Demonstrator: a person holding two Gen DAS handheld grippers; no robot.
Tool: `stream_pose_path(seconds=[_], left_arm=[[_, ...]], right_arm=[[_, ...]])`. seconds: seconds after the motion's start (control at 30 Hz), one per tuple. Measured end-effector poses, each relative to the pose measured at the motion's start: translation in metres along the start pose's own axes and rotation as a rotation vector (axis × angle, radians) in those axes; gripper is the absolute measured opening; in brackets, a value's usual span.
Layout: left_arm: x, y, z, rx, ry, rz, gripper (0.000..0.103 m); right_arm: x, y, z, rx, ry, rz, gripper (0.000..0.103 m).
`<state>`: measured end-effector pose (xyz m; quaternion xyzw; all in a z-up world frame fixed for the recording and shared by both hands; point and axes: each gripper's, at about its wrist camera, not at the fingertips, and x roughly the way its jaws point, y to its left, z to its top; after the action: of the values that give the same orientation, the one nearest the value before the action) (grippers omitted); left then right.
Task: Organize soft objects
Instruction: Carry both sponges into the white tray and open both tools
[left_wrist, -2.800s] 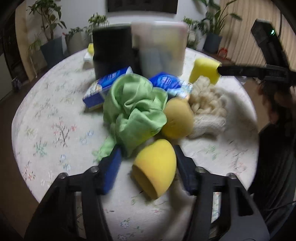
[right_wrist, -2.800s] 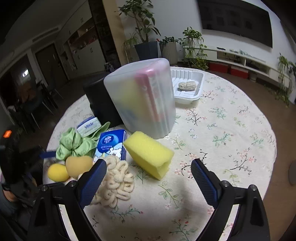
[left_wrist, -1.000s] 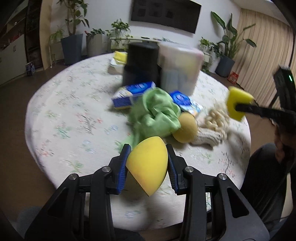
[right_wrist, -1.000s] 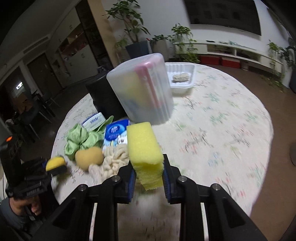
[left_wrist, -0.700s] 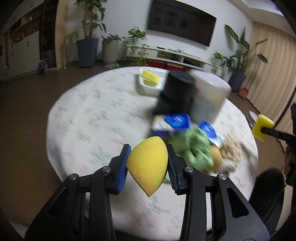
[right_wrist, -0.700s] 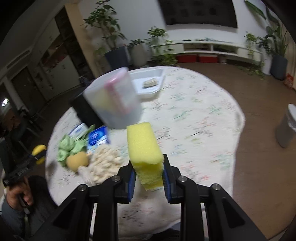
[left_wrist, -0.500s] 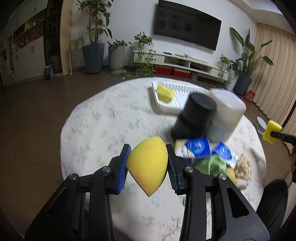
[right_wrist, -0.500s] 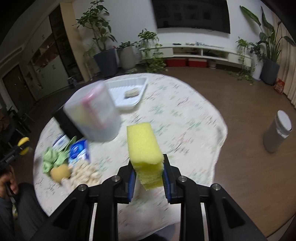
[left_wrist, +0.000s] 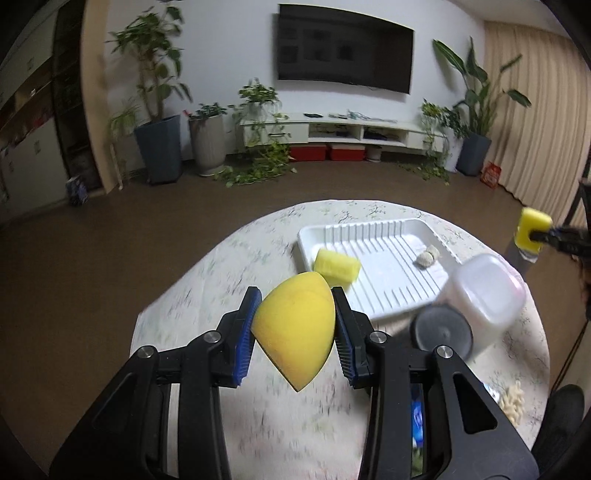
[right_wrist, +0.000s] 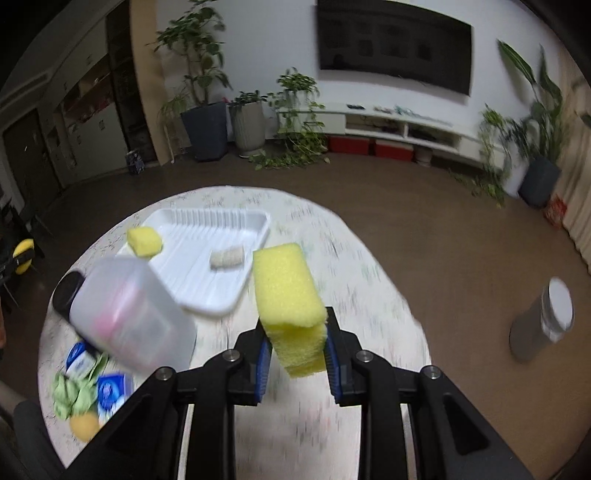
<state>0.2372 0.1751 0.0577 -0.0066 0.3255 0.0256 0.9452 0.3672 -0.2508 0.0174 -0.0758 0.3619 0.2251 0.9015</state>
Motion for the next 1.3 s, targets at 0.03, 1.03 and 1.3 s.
stream_pose_path(seconds=[0.03, 1.03, 1.3], left_arm=[[0.009, -0.002, 0.007, 0.018, 0.007, 0.000, 0.035], [0.225, -0.111, 0.064, 0.358, 0.302, -0.123, 0.036], [0.239, -0.117, 0.050, 0.377, 0.355, -0.118, 0.044]], right_arm=[[0.007, 0.005, 0.012, -0.023, -0.003, 0.006, 0.027], [0.217, 0.112, 0.104, -0.333, 0.308, 0.277, 0.028], [0.230, 0.108, 0.103, -0.310, 0.317, 0.292, 0.028]])
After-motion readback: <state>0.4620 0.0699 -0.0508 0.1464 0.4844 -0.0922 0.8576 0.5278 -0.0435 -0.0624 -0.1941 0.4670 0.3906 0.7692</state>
